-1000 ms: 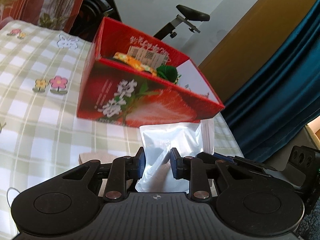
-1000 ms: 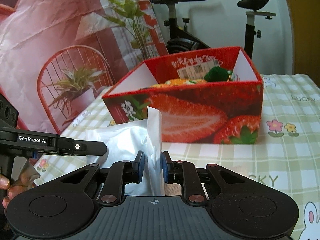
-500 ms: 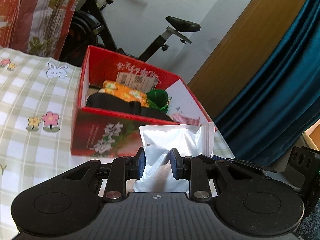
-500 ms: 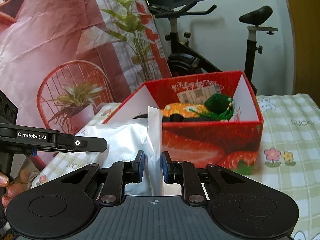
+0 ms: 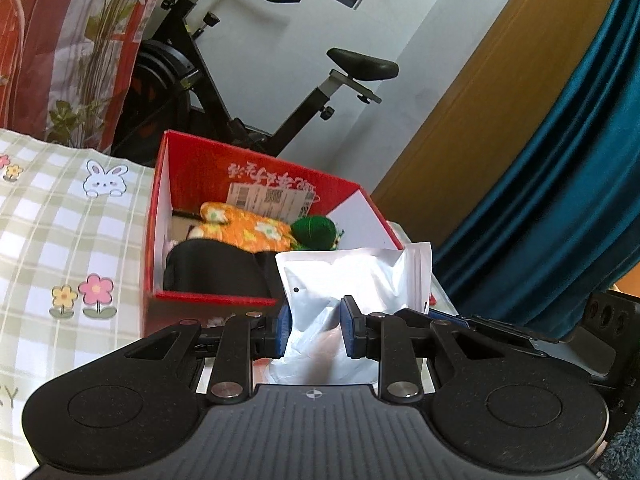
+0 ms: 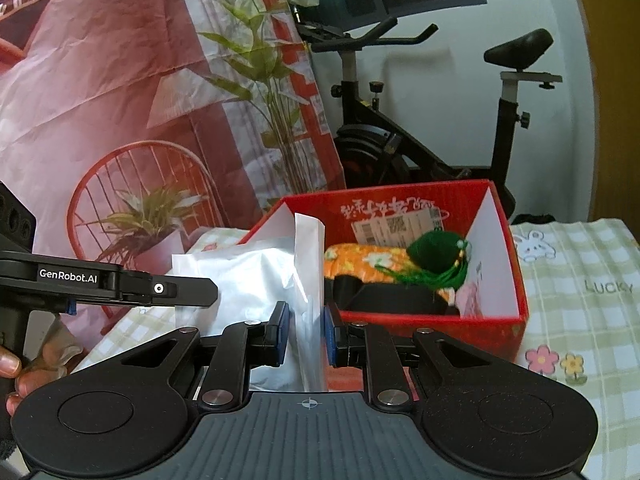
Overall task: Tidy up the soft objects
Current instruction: 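Lift the white packet with both grippers and carry it over the box, then open both grippers to release the white packet into the box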
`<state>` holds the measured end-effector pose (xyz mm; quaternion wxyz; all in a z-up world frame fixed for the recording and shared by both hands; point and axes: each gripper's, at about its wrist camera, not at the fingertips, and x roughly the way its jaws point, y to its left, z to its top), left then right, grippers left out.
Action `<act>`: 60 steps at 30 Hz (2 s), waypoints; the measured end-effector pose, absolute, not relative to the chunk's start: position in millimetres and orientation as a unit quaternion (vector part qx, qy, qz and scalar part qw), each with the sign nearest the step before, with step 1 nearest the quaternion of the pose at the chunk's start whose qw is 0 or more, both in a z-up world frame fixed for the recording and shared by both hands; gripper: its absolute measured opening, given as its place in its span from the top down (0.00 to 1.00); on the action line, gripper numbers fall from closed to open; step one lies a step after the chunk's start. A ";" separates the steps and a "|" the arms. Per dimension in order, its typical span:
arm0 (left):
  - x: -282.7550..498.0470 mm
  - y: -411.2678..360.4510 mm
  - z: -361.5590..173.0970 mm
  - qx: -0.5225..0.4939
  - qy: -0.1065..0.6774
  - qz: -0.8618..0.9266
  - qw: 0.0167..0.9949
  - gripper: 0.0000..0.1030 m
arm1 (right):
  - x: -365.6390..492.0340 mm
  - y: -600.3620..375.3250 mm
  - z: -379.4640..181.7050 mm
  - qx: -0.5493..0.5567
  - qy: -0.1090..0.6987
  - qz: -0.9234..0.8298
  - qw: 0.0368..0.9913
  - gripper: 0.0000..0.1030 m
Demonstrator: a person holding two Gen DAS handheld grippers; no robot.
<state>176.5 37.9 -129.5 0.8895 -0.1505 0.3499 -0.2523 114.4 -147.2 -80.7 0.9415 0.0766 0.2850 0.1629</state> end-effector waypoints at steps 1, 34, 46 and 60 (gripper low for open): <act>178.8 37.9 -128.2 -0.150 0.349 -0.252 0.890 0.73 | 118.2 -147.5 -79.0 0.075 0.284 0.163 0.942 0.83; 271.0 29.2 -128.9 -0.144 0.347 -0.221 0.900 0.73 | 227.4 -150.6 -78.9 0.076 0.293 0.138 0.943 0.83; 286.7 0.3 -175.9 -0.132 0.410 -0.228 0.873 0.73 | 246.2 -163.1 -120.7 0.050 0.370 0.074 0.925 0.83; 273.9 -2.5 -161.3 -0.089 0.390 -0.210 0.892 0.45 | 238.3 -161.4 -114.6 0.008 0.352 0.074 0.933 0.68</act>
